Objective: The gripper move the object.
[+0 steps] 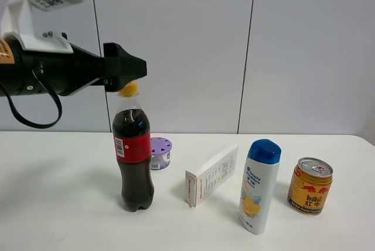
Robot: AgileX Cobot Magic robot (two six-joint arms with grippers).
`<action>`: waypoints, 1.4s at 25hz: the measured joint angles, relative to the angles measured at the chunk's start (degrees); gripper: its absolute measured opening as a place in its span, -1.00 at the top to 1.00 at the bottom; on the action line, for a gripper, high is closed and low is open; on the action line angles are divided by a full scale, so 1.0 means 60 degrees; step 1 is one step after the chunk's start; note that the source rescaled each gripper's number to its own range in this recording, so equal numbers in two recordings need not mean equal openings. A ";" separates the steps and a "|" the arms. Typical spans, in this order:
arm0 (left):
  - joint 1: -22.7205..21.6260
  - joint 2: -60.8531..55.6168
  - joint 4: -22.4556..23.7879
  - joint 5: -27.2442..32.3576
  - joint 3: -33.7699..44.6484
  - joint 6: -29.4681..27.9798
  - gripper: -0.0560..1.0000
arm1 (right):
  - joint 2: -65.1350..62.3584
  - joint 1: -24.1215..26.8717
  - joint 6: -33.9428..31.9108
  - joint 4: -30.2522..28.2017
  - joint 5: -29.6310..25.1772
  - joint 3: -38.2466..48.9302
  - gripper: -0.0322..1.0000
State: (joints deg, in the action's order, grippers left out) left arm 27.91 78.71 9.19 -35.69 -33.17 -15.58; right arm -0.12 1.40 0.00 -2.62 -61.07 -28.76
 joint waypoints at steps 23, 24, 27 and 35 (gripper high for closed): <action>-0.0243 -0.3017 0.0395 0.9618 -0.4300 0.1589 -1.00 | 0.0000 0.0000 0.0000 0.0000 0.0000 0.0000 -1.00; -0.0411 -0.3017 0.0584 1.0059 -0.4563 0.1694 -1.00 | 0.0000 0.0000 0.0000 0.0000 0.0000 0.0000 -1.00; -0.1275 -0.3017 0.1053 1.1028 -0.5066 0.2169 -1.00 | 0.0000 0.0000 0.0000 0.0000 0.0000 0.0000 -1.00; -0.4669 -0.3076 0.0567 1.2616 -0.5213 0.3046 -1.00 | 0.0000 0.0000 0.0000 0.0000 0.0000 0.0000 -1.00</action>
State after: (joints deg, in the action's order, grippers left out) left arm -0.11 60.26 12.59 40.01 -64.45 2.70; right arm -0.12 1.40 0.00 -2.62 -61.07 -28.76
